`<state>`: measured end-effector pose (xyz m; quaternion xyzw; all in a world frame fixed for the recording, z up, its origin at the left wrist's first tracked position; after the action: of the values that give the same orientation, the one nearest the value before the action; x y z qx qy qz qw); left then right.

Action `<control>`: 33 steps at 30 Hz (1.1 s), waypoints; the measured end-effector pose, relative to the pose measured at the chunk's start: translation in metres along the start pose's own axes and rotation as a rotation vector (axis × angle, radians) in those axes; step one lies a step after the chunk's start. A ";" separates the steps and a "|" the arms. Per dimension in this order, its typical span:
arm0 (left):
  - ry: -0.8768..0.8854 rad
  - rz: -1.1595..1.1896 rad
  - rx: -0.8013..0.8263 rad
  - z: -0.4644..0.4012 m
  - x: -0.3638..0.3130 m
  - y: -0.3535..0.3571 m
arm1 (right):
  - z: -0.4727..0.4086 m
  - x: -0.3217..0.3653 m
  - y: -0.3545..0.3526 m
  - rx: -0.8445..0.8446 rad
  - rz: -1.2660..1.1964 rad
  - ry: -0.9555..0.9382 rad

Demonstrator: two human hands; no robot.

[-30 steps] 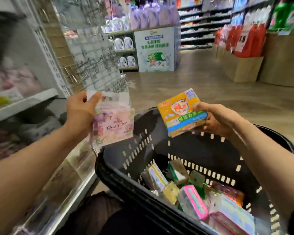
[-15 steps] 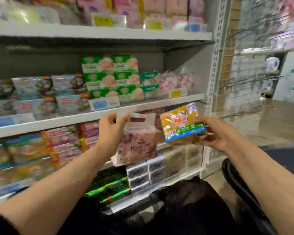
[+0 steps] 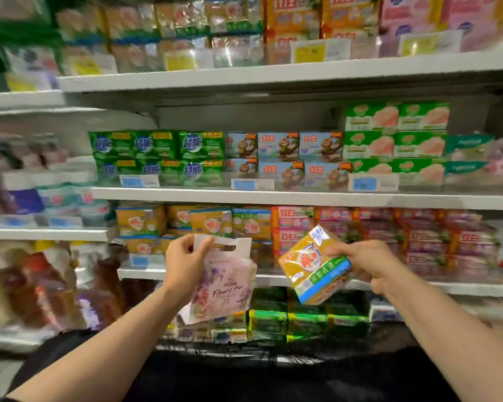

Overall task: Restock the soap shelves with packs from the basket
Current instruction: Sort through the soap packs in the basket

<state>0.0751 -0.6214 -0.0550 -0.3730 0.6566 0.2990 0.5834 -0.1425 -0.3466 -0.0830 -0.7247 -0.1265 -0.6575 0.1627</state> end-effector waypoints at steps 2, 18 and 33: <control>-0.034 0.006 -0.056 -0.010 0.017 -0.039 | -0.003 -0.008 0.043 0.061 0.018 0.031; -0.068 0.059 -0.552 -0.092 0.053 -0.225 | -0.043 -0.018 0.301 0.161 -0.286 -0.121; -0.105 0.092 -0.339 -0.130 0.083 -0.223 | -0.047 -0.010 0.351 -0.058 -0.369 -0.285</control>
<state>0.1876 -0.8622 -0.1096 -0.4194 0.5819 0.4510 0.5312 -0.0469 -0.6859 -0.1131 -0.7791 -0.2599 -0.5705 -0.0006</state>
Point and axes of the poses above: each hand's wrist, its own z-axis away from the middle knuckle, its own y-axis out of the palm, x = y × z, the point moved 10 cm from there along -z, towards the middle knuckle, and after that the axes turned 13 degrees about -y, right-handed, at the moved point
